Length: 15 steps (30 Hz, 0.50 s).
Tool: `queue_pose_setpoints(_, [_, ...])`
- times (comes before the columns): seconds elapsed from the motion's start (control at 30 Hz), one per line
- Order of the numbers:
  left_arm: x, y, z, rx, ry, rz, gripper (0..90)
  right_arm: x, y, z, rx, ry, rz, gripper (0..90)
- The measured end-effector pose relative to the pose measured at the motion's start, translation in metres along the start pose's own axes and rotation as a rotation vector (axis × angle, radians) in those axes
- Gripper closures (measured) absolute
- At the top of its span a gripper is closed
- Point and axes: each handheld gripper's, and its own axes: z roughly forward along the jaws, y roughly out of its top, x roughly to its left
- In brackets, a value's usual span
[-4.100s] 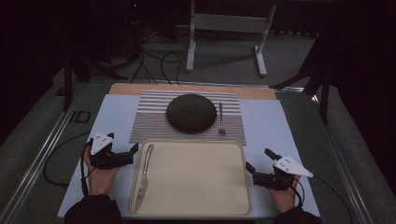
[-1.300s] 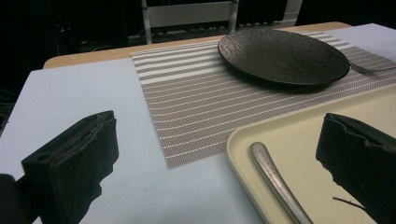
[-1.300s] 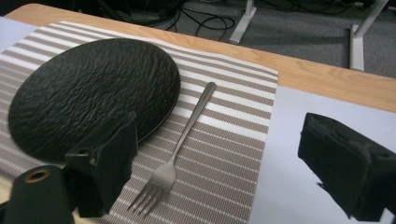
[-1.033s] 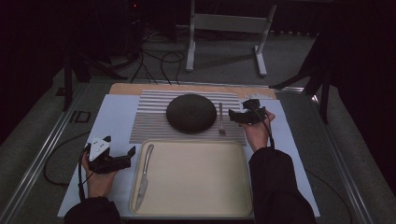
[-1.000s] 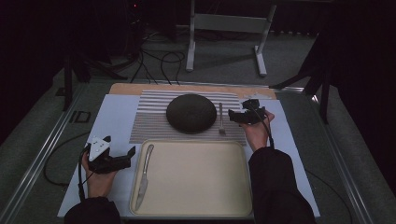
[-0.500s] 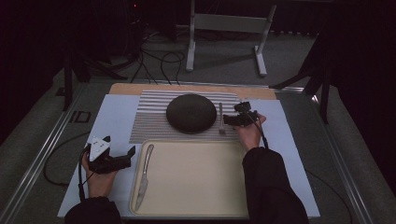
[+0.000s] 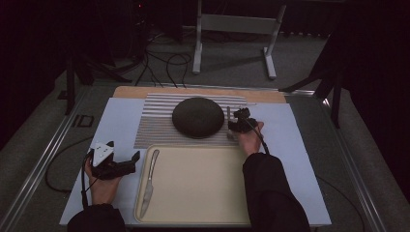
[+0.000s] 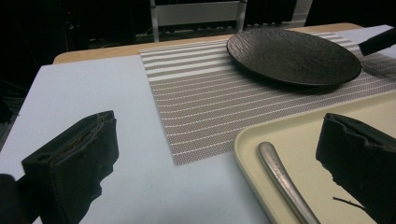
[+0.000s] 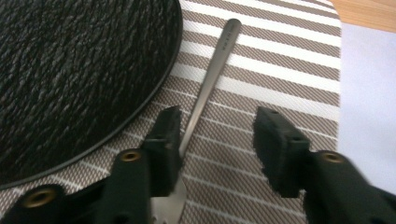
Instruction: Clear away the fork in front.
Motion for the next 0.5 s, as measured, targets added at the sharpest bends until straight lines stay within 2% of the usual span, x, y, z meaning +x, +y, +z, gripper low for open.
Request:
queue_pose_setpoints(0.03, [0.0, 0.0, 0.0, 0.0, 0.0, 0.0, 0.0, 0.0, 0.0, 0.0, 0.0, 0.0, 0.0, 55.9])
queue_pose_setpoints(0.13, [0.0, 0.0, 0.0, 0.0, 0.004, -0.002, 0.0, 0.002, 0.0, 0.006, 0.002, 0.006, 0.006, 64.0])
queue_pose_setpoints(0.3, [0.0, 0.0, 0.0, 0.001, 0.002, -0.004, 0.0, 0.004, 0.0, 0.013, -0.004, 0.039, 0.025, 65.2])
queue_pose_setpoints(0.4, [-0.001, 0.0, 0.001, 0.004, 0.0, -0.002, 0.0, 0.006, -0.002, 0.017, 0.018, 0.026, 0.012, 67.6])
queue_pose_setpoints(0.47, [-0.001, 0.0, 0.001, 0.005, -0.001, -0.001, 0.0, 0.006, -0.002, 0.018, 0.017, 0.016, 0.003, 72.7])
queue_pose_setpoints(0.5, [-0.001, 0.0, 0.001, 0.007, 0.0, -0.001, 0.0, 0.007, -0.002, 0.017, 0.021, 0.01, -0.005, 78.3])
